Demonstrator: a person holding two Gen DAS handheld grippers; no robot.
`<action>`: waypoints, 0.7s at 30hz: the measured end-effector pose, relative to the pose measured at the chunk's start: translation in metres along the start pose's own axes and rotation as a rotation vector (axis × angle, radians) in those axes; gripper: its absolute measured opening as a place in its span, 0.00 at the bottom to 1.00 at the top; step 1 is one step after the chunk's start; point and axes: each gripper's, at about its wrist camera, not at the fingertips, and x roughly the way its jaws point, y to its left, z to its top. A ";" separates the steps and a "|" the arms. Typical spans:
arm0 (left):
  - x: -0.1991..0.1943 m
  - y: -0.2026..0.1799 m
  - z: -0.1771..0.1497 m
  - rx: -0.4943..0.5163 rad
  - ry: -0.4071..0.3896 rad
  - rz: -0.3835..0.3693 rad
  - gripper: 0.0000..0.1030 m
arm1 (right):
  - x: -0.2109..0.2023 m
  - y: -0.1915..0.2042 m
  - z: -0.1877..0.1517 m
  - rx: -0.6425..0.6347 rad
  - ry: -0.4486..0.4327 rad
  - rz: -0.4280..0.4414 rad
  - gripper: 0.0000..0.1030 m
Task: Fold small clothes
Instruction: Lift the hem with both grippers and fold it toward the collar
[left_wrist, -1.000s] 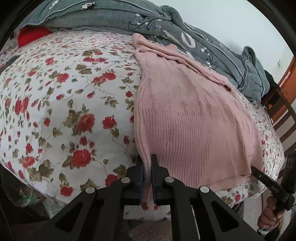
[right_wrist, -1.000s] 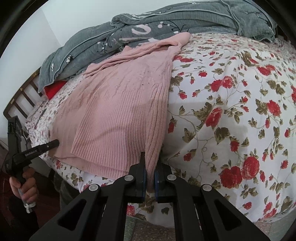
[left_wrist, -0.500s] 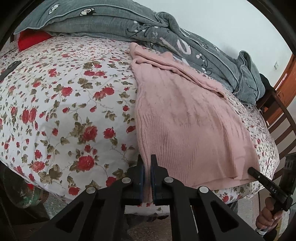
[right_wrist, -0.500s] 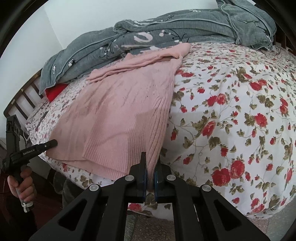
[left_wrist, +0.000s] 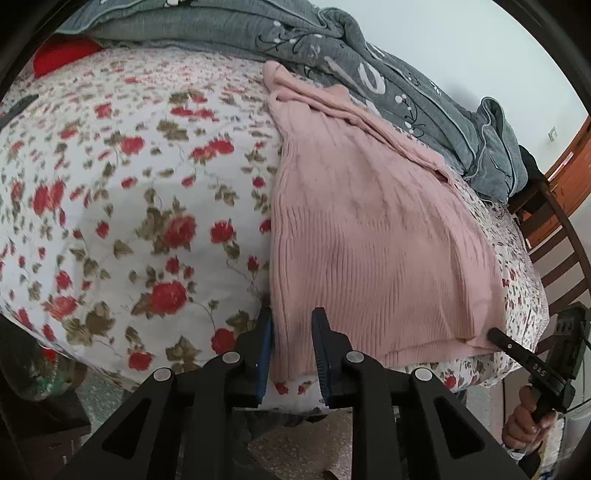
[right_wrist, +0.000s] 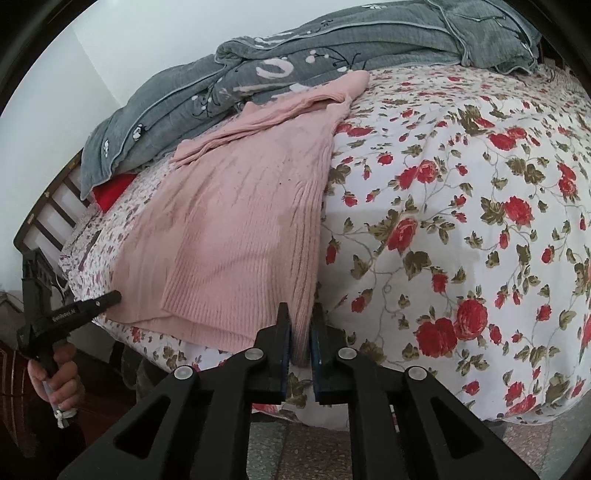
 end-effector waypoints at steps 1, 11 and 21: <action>0.003 0.001 -0.002 -0.004 0.011 -0.009 0.20 | 0.003 0.000 -0.001 0.001 0.012 -0.001 0.12; -0.003 -0.009 -0.004 0.004 -0.026 -0.027 0.07 | -0.001 0.016 -0.006 -0.074 -0.018 -0.021 0.06; -0.052 -0.021 0.023 -0.001 -0.134 -0.102 0.07 | -0.054 0.027 0.024 -0.069 -0.136 0.074 0.05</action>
